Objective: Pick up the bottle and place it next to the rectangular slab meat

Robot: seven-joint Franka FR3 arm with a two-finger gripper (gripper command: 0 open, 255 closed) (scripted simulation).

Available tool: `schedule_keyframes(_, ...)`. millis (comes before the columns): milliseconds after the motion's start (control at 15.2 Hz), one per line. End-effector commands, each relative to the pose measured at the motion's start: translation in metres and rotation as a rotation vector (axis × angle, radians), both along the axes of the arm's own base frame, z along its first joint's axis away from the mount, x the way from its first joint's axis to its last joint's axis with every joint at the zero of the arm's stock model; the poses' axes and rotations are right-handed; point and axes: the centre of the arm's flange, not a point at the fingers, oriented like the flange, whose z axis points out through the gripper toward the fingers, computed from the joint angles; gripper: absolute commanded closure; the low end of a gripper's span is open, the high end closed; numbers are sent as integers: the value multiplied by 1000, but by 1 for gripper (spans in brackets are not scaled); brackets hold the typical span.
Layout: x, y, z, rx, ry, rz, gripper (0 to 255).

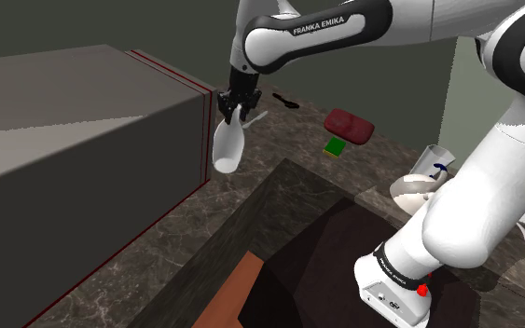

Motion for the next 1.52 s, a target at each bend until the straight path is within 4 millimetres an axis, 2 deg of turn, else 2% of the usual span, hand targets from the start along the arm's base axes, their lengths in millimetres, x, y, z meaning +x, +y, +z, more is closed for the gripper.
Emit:
schedule_keyframes(0, 0, 0, 8, 0, 0, 0, 255)
schedule_keyframes(1452, 0, 0, 124, 0, 0, 0, 255)
